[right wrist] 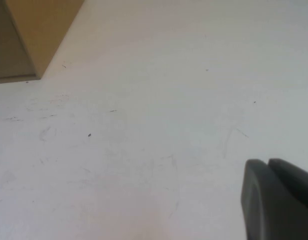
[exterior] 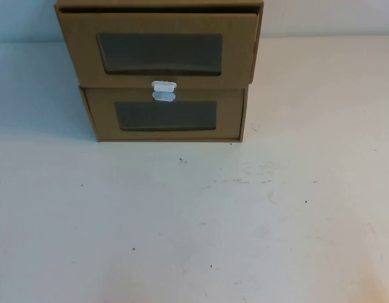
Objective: Open the shoe box
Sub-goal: 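Pull the top drawer of the cardboard box fully open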
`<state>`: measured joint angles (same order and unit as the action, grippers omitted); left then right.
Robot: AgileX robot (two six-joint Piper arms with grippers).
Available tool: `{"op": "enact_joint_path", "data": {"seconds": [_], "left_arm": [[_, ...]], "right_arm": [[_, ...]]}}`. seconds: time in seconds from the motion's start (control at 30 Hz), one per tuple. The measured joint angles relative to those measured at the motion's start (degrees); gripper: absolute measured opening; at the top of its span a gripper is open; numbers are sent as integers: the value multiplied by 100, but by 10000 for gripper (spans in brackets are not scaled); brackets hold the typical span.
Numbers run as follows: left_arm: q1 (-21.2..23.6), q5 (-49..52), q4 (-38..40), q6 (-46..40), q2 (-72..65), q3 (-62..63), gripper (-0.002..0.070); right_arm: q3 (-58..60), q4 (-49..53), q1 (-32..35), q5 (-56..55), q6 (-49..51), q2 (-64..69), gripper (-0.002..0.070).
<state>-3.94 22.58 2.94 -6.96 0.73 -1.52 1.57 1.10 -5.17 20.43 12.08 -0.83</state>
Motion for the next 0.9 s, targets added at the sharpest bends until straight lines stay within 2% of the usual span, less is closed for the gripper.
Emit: {"op": "enact_joint_path", "data": {"seconds": [0.77,0.9], "left_arm": [[0,-292,65,0,0,0,-2],[0,-592,102,0,0,0,-2]], "right_arm": [[0,0,0,0,0,0,-14],[0,22,0,-27,0,0,-14]]}}
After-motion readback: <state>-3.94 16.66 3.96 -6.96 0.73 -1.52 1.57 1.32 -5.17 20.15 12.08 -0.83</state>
